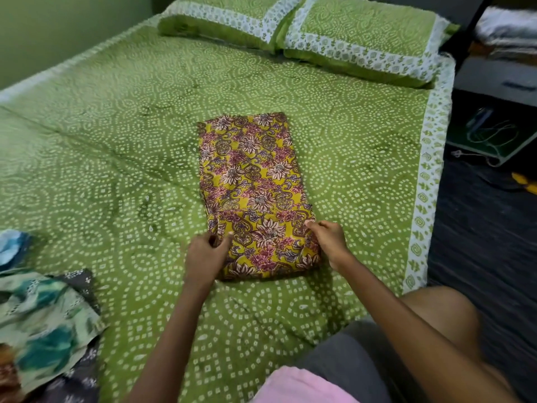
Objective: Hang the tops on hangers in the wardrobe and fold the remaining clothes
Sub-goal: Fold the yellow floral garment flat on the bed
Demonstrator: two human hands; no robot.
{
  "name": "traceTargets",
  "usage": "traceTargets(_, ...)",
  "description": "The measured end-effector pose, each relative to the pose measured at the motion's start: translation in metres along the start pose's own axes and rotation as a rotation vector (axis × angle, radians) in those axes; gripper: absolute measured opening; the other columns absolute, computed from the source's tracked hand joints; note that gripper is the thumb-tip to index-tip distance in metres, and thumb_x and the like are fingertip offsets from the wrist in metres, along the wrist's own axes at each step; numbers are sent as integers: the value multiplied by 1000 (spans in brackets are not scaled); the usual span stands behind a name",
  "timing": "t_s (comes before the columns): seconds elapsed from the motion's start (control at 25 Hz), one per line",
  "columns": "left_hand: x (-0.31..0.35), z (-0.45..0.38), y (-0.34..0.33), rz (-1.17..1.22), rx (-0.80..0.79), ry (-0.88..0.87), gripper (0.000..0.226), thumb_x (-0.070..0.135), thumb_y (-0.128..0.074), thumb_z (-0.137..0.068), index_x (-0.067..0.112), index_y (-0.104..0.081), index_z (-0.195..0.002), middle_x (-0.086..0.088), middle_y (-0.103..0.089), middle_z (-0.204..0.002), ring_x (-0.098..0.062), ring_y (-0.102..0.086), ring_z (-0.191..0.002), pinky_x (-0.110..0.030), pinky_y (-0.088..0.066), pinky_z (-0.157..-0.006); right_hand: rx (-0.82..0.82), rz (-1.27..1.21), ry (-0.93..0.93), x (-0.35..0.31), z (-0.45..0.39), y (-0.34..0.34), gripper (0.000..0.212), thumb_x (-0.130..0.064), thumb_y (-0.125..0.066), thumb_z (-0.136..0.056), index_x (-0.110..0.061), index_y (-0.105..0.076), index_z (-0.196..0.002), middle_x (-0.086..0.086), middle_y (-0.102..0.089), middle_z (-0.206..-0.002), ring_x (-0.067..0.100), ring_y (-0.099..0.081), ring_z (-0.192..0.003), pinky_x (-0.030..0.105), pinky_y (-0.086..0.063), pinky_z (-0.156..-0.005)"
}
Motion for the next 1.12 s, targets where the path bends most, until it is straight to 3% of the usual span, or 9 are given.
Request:
traceTargets(0.16,9,-3,-14,-44,27,-37,38,34,-51,-94,-3,-59,-97,-23,-63,-91,-35,-59,-87,-37,-39,-68,-3,40,44,-3,-3,-10,28,-23,-53,-94,0,-62,-108,22,-64,-115,35,-62,-103,49,-49,-92)
traceTargets(0.28,-5,10,-11,-33,152,-96,36,30,-45,-97,-3,-57,-104,-26,-61,-90,-35,-57,-84,-34,-32,-66,10,116,200,-4,-2,-15,45,-23,-44,-99,-2,-42,-138,11,-49,-138,27,-45,-128,38,-35,-109)
traceTargets(0.4,-16,1,-18,-69,81,11,47,39,-42,-98,-5,-60,-100,-29,-62,-93,-37,-58,-86,-36,-36,-66,44,220,199,11,-6,-20,45,-19,-40,-101,0,-34,-141,12,-41,-145,25,-38,-134,28,-30,-107)
traceTargets(0.52,-13,-7,-19,-120,51,48,49,41,-39,-98,-3,-61,-102,-29,-62,-100,-39,-59,-94,-40,-43,-75,117,367,299,2,-8,-22,36,-18,-39,-101,0,-48,-131,21,-62,-115,33,-58,-105,37,-45,-82)
traceTargets(0.6,-16,-6,-20,-204,37,48,48,40,-39,-98,-3,-60,-106,-29,-61,-104,-40,-56,-100,-42,-43,-82,154,516,359,2,-10,-20,26,-20,-39,-100,-2,-56,-111,20,-63,-85,28,-57,-72,33,-40,-56)
traceTargets(0.68,-19,-7,-21,-263,0,45,47,40,-40,-98,-3,-59,-106,-29,-60,-105,-41,-55,-101,-42,-43,-83,179,691,358,7,-10,-18,27,-25,-39,-100,-3,-54,-107,17,-63,-82,23,-54,-66,24,-33,-48)
traceTargets(0.96,2,0,-7,-500,-9,32,48,38,-40,-98,-3,-53,-117,-23,-58,-118,-35,-54,-108,-39,-42,-88,260,1234,382,-18,-10,-18,34,-33,-30,-101,-8,-47,-117,9,-62,-94,24,-59,-84,32,-42,-69)
traceTargets(1.04,26,5,-1,-521,139,-166,43,31,-41,-97,-1,-46,-124,-19,-53,-123,-30,-49,-112,-39,-37,-93,311,1066,583,-29,-4,-23,31,-28,-36,-98,-8,-46,-120,10,-58,-100,22,-53,-89,33,-45,-76)
traceTargets(1.12,45,11,-19,-327,81,-484,41,23,-35,-98,2,-43,-132,-14,-47,-135,-27,-44,-123,-37,-30,-106,184,903,789,-30,8,-41,43,-33,-28,-97,-7,-46,-126,13,-53,-119,24,-51,-103,39,-46,-89)
Point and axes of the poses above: each hand's wrist, its own z-axis away from the middle knuckle, its own y-axis out of the back of the hand, x = y × z, the point moved 4 cm from there along -z, towards the middle knuckle
